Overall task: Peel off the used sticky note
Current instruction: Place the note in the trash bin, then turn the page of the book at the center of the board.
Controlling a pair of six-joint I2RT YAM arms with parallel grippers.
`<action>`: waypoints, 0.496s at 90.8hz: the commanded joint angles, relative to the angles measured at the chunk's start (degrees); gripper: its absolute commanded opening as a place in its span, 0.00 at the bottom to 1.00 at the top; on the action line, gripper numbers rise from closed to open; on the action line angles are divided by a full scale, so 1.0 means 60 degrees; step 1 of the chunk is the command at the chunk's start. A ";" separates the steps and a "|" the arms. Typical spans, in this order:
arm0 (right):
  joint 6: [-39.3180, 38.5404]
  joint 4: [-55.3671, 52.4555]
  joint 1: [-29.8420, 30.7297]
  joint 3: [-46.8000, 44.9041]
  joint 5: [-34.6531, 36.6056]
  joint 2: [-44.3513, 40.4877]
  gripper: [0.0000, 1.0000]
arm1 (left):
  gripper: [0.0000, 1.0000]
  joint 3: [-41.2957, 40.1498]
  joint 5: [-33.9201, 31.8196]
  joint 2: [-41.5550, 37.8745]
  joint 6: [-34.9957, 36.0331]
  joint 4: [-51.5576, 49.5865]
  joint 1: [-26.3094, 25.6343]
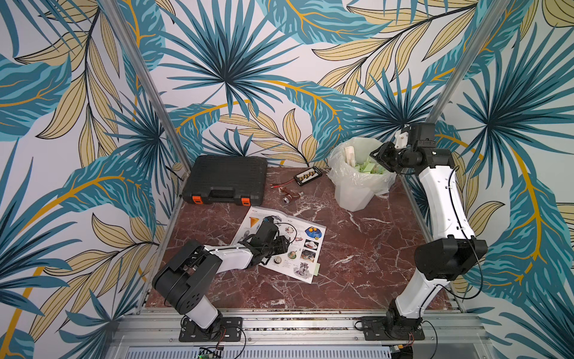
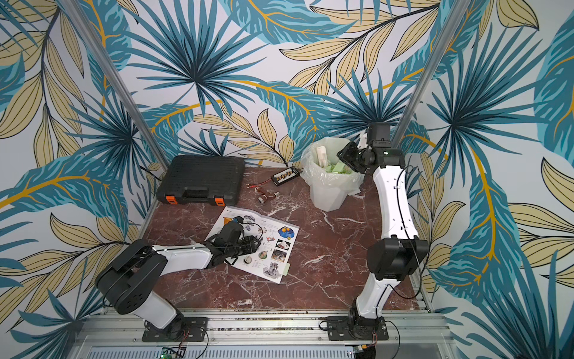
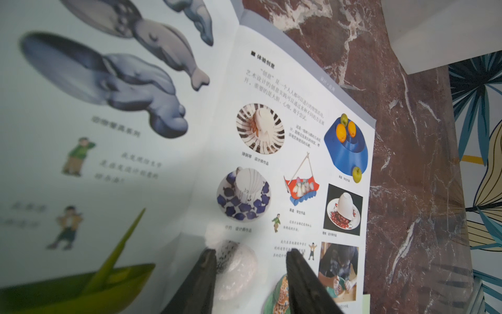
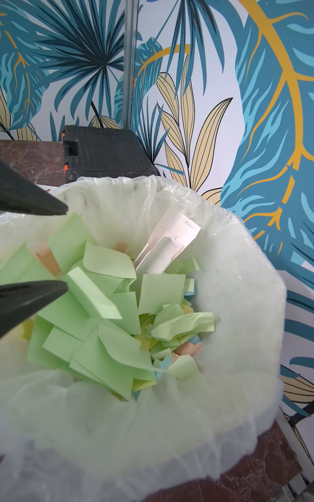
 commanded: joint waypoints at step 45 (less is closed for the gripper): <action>0.1459 0.3402 0.0808 -0.7048 -0.2071 -0.4803 0.44 | 0.56 -0.0125 0.0160 -0.0492 0.0003 -0.1990 -0.0210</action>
